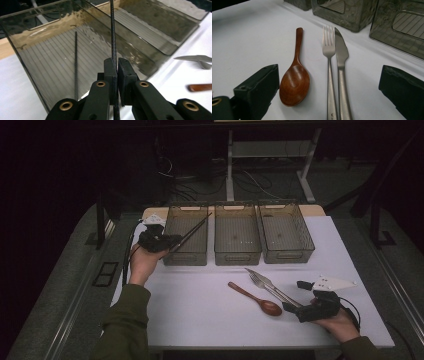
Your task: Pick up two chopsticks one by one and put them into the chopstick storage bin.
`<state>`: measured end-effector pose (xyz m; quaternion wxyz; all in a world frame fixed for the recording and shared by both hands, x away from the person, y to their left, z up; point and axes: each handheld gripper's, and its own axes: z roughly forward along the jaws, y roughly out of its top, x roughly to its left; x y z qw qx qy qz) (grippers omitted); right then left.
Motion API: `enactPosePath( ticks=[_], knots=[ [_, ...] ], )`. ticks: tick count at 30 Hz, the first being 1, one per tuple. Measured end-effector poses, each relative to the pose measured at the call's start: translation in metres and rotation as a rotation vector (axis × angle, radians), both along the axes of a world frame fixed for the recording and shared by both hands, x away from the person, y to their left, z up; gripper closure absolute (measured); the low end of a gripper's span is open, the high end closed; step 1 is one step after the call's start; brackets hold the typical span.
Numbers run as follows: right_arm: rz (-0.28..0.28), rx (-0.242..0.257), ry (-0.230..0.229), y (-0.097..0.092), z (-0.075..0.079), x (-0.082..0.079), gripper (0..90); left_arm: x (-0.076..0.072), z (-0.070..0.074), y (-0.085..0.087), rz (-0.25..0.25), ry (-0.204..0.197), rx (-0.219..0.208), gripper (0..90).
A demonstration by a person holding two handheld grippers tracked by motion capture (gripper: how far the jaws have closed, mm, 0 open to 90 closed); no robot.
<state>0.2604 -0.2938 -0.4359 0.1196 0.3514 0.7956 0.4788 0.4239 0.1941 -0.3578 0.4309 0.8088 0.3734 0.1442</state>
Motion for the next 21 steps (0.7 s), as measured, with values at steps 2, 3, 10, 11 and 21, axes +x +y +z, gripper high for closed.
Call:
enactPosePath(
  ticks=[2, 3, 10, 11, 21],
  knots=[
    [0.0, 0.0, 0.0, 0.0, 0.0, 0.0, 2.4, 0.006, 0.0, 0.001, 0.006, -0.001, 0.003, 85.1],
    [0.0, 0.001, 0.001, 0.0, 0.0, 0.0, 2.4, 0.009, -0.001, 0.001, 0.018, -0.001, -0.012, 85.1],
    [-0.002, 0.005, 0.0, -0.001, 0.0, 0.0, 2.4, 0.029, -0.004, -0.002, 0.049, 0.007, 0.022, 85.1],
    [-0.002, 0.005, -0.002, -0.001, 0.0, 0.0, 2.4, 0.032, -0.005, -0.002, 0.05, 0.01, 0.031, 85.1],
    [0.0, 0.011, -0.003, -0.002, 0.001, 0.0, 2.4, 0.051, -0.019, -0.005, 0.101, 0.054, 0.059, 85.1]
  ],
)
